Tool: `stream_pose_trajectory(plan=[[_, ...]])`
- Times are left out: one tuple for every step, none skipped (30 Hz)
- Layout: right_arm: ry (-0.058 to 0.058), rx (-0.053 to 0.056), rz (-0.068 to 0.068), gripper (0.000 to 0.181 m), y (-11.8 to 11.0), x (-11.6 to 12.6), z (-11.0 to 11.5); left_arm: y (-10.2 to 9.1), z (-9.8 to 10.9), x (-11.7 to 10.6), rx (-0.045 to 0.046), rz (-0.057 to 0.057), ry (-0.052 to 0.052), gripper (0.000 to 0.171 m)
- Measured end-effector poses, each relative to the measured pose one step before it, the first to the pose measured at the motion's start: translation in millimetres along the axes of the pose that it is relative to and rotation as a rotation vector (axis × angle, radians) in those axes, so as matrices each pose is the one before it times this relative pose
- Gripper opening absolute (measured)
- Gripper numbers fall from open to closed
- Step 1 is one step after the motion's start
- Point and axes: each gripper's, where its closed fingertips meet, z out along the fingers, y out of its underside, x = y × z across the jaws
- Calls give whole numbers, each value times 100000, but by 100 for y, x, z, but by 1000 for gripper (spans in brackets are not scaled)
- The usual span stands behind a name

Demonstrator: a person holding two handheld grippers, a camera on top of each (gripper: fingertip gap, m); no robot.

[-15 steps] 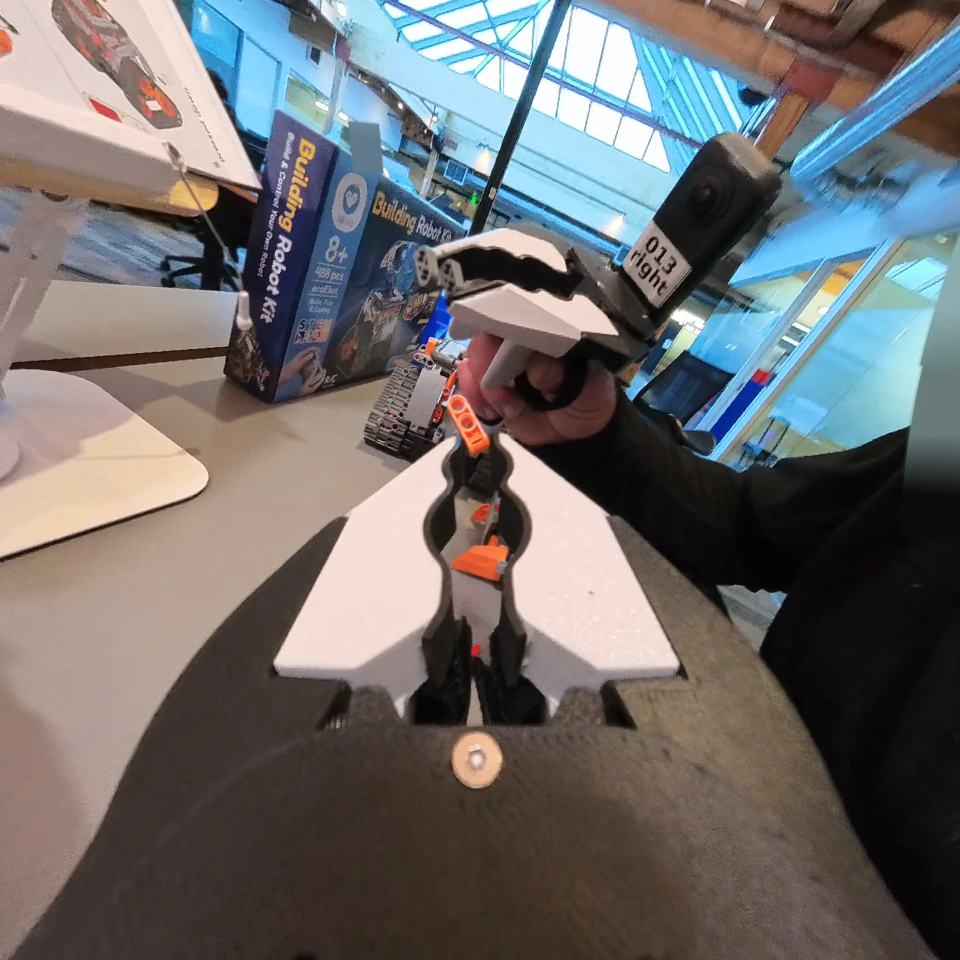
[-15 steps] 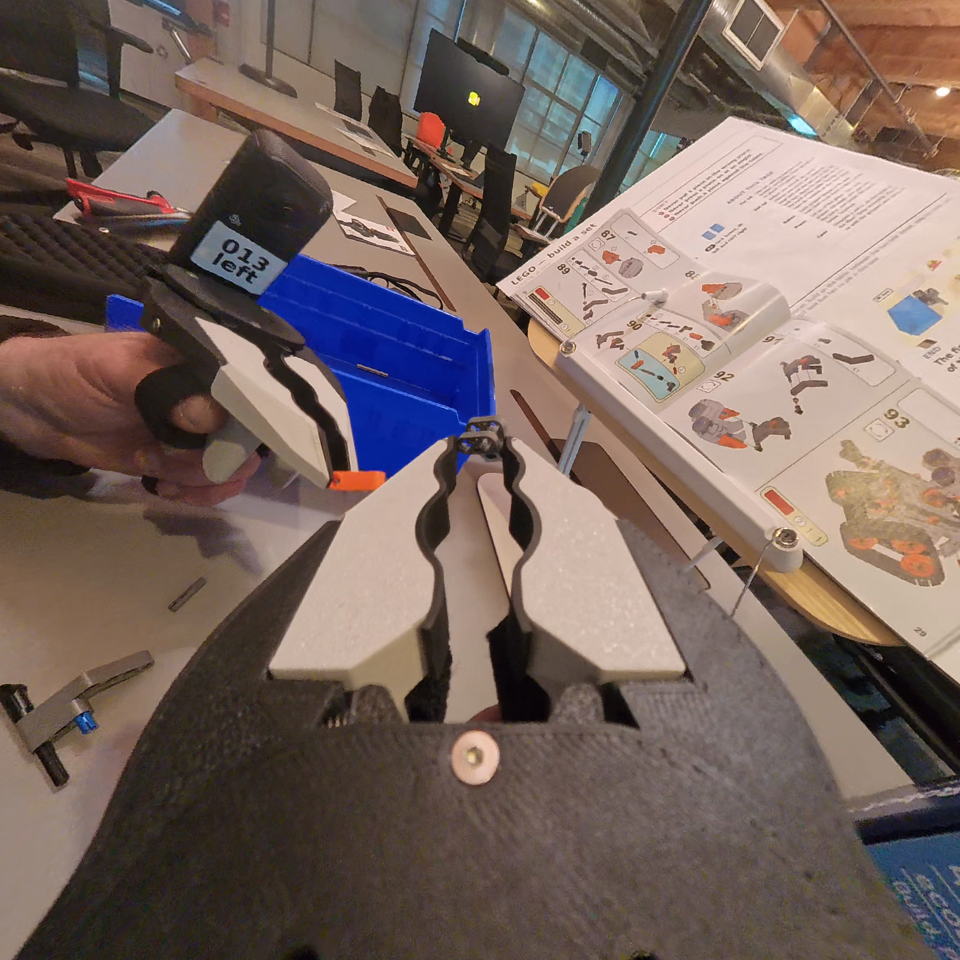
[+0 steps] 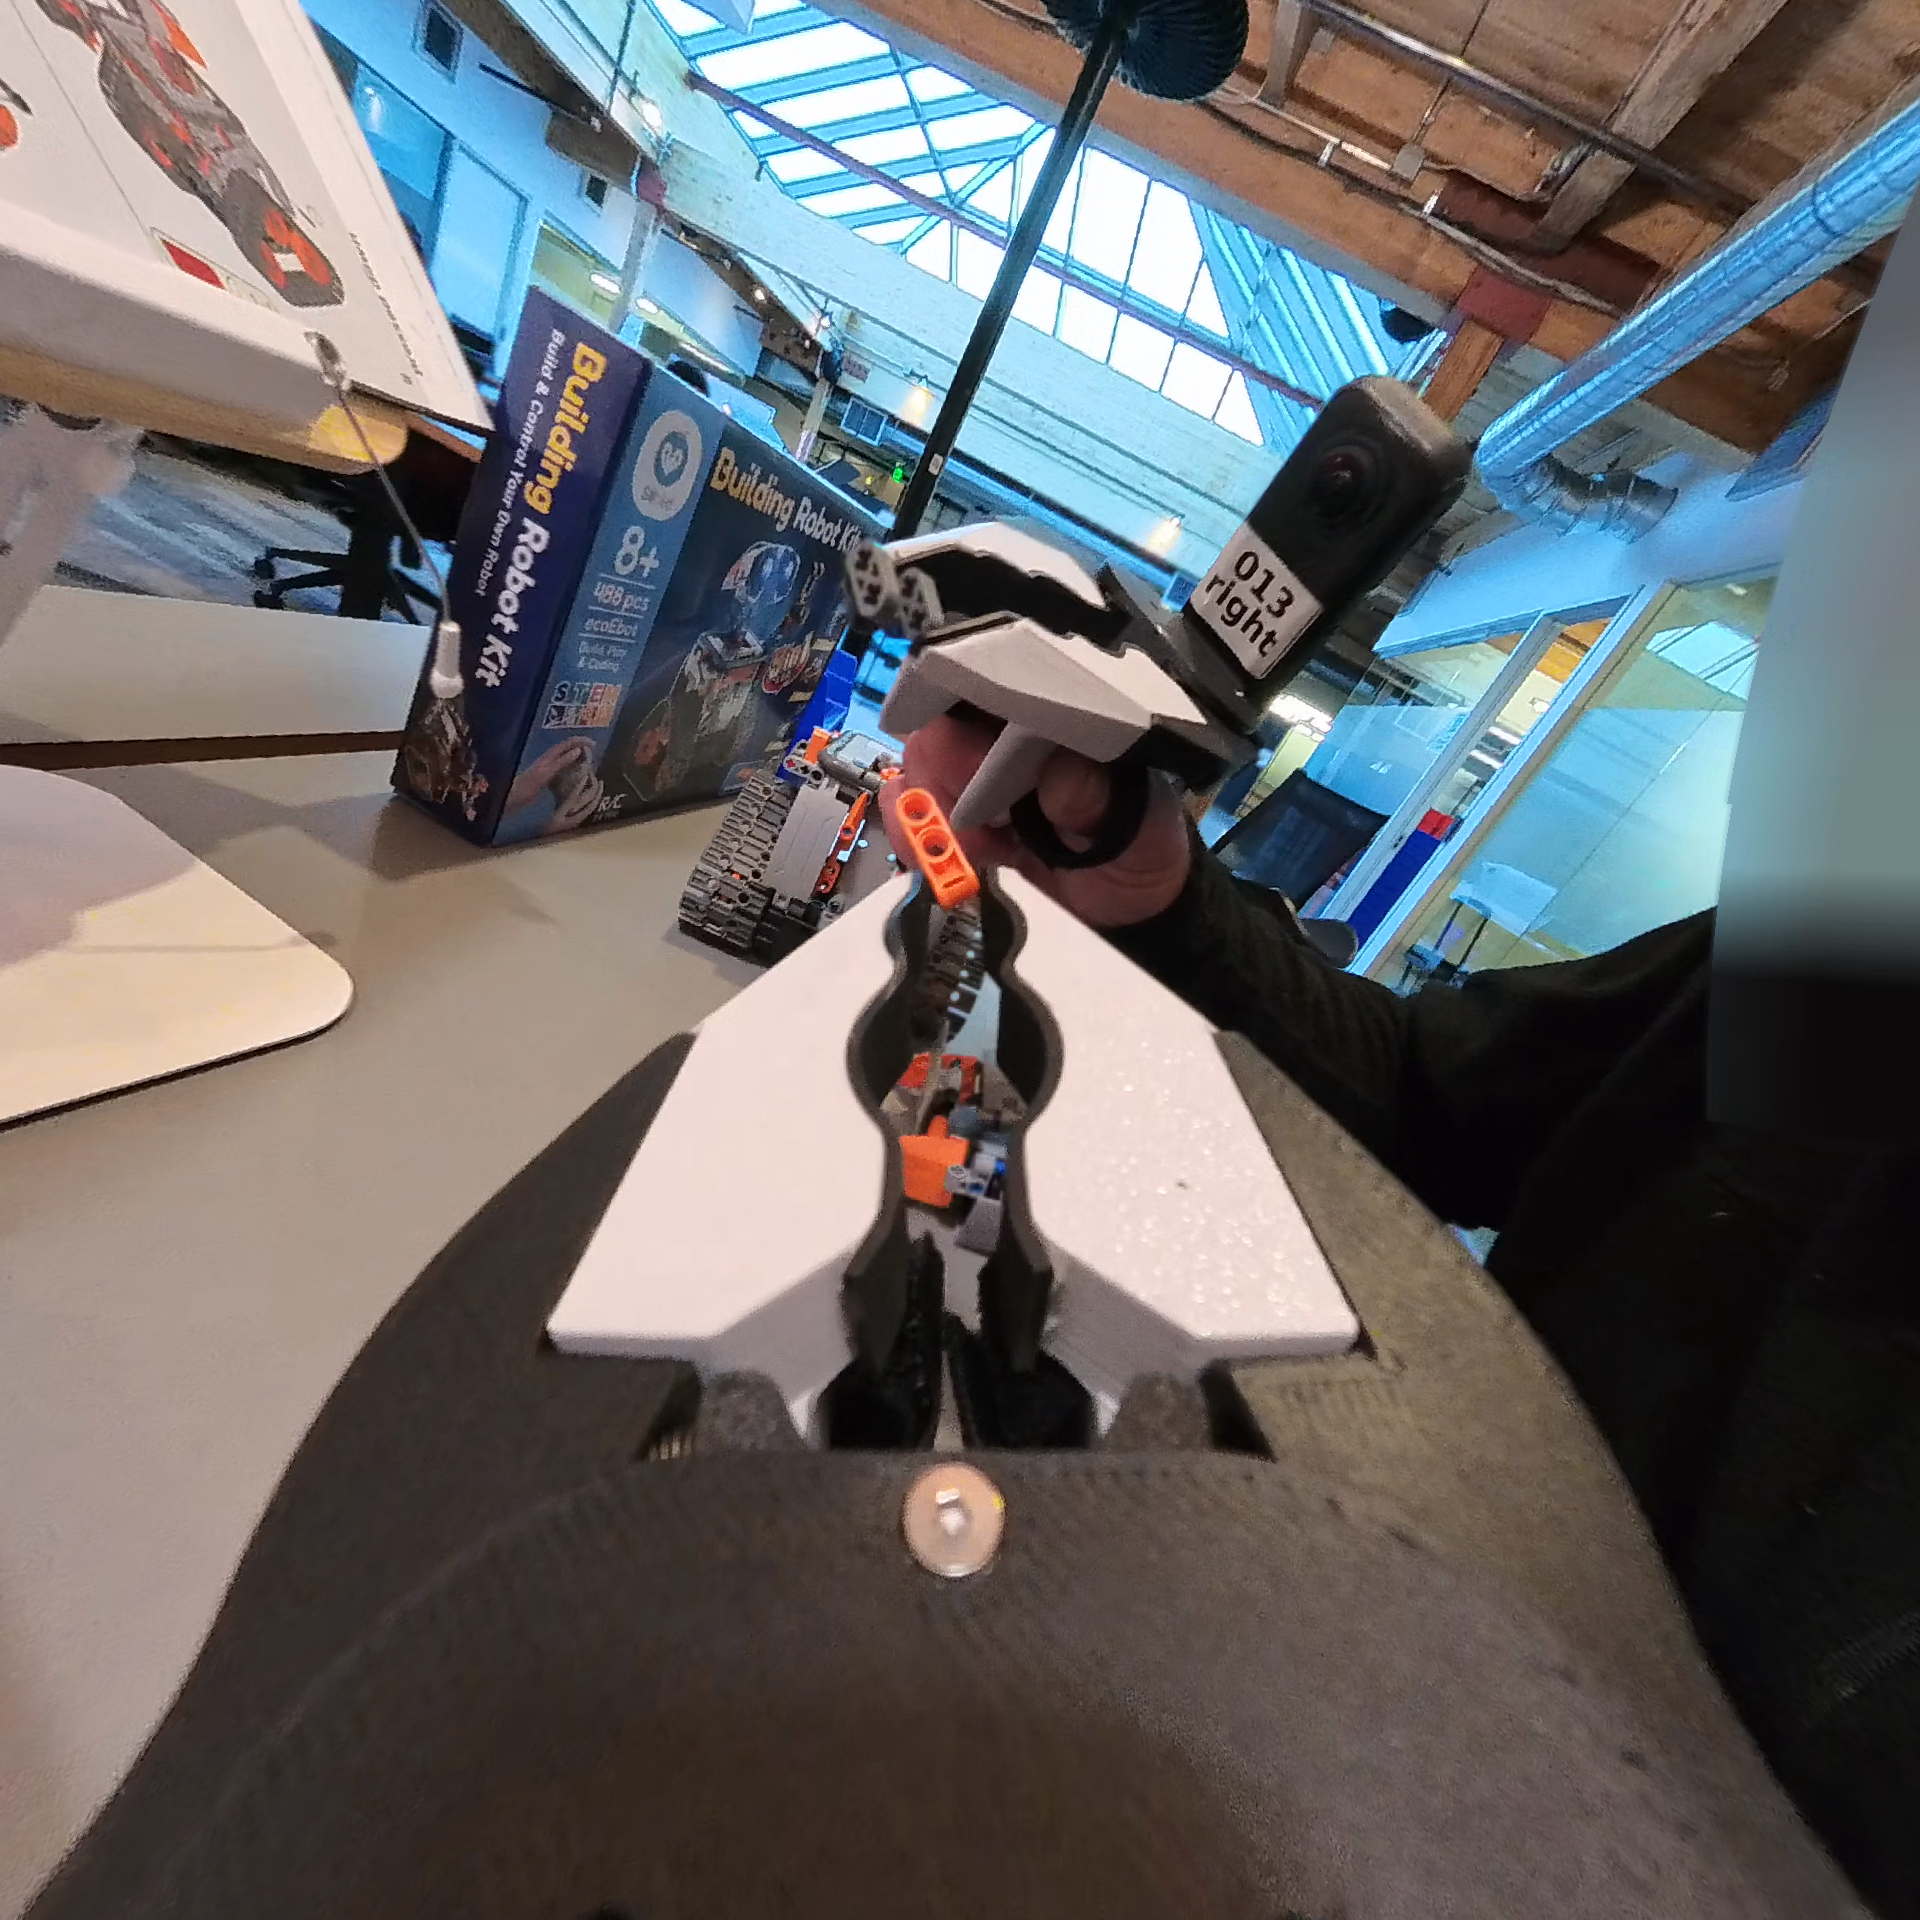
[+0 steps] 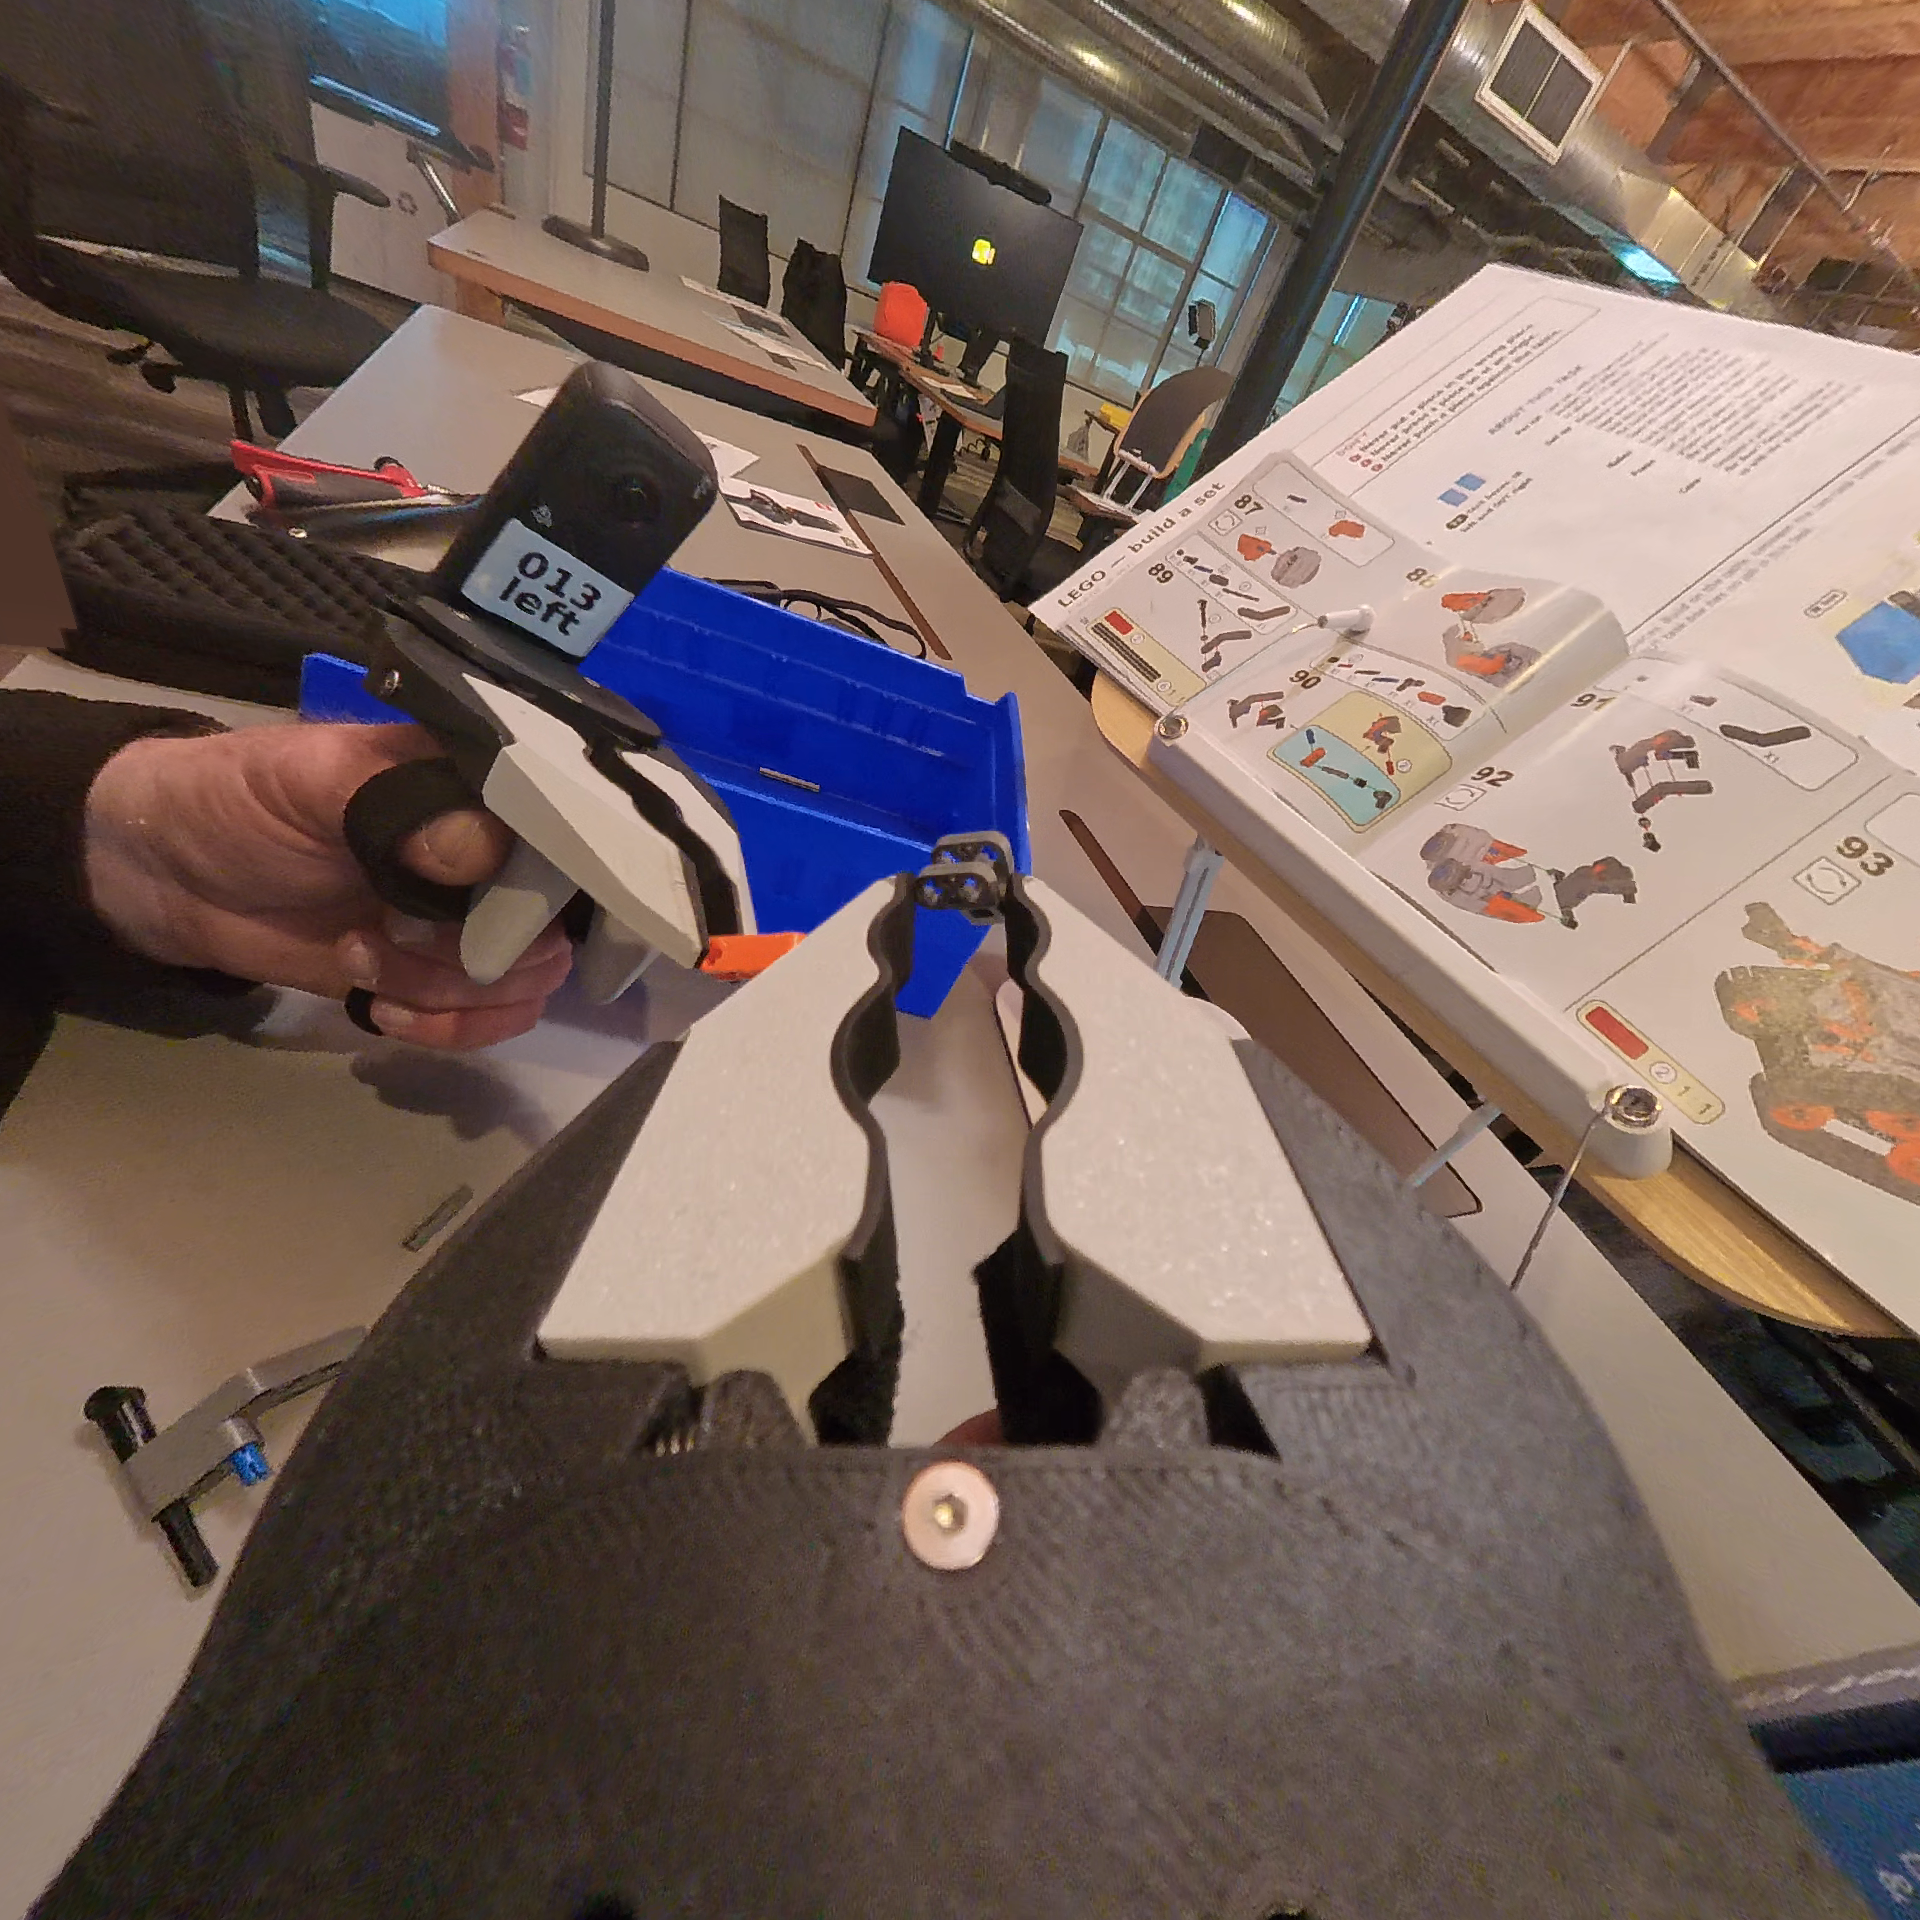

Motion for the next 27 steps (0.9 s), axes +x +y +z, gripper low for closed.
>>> stream_pose_trajectory(plan=[[-216,342,504,14,-58,-15,-24,-140,-28,116,1111,-1593,1458,7],[-268,495,722,14,-92,-15,-24,-144,-22,163,1104,-1873,1970,7],[-284,552,730,15,-97,-10,-25,-131,-4,162,955,-1411,1721,7],[-348,470,630,14,-93,-28,-21,-49,9,67,320,-96,453,7],[-491,355,586,14,-86,-66,-7,-54,38,153,253,544,778,7],[-707,318,646,14,-73,-103,13,-88,10,157,498,-162,1043,7],[-703,304,624,15,-55,-110,27,-94,-2,100,506,96,490,7],[-535,303,446,14,-42,-101,30,-57,0,48,249,361,144,7],[-632,195,400,14,-14,-101,26,-45,-2,18,189,-32,152,7],[-720,93,433,15,14,-100,32,-62,-22,16,297,201,24,7],[-530,79,292,15,25,-71,23,-31,-15,-69,-10,851,-774,7],[-322,-14,105,14,36,-37,22,1,-16,-180,-330,2281,-2213,6],[-293,-79,48,14,27,-20,2,-20,-37,-200,-642,4616,-3555,7],[-194,-23,2,14,18,-14,-11,-116,-33,-24,-577,6568,-3622,7],[-1,-25,-172,15,18,20,-20,-177,-21,40,-730,7375,-3800,7],[68,-164,-363,15,39,16,-13,-136,0,14,-1199,7795,-4152,7],[40,-275,-371,15,62,12,2,-86,17,-25,-1517,7216,-4104,7],[-27,-177,-126,15,52,-1,12,-95,32,78,-1106,5977,-2848,7],[-189,69,166,15,21,-36,24,-84,18,59,-643,4573,-2351,7],[-251,236,184,15,-14,-53,18,-20,7,-52,-787,3848,-2580,7],[-227,133,58,15,-8,-66,26,23,-20,-177,-765,2961,-2949,7],[-255,-10,37,14,1,-68,29,-8,-19,-84,-484,2776,-2016,7],[-236,-3,90,14,-13,-75,34,47,-2,-5,-857,3039,-1321,7],[-156,38,56,14,-16,-53,32,4,-4,-25,-707,3814,-1860,7],[-77,-35,-62,14,1,-49,25,-19,17,69,-745,3754,-1307,7],[-39,-134,-155,15,5,-35,17,-12,43,124,-799,3177,-952,7],[-7,-144,-160,15,19,-19,20,19,69,101,-856,2775,-1027,7]])
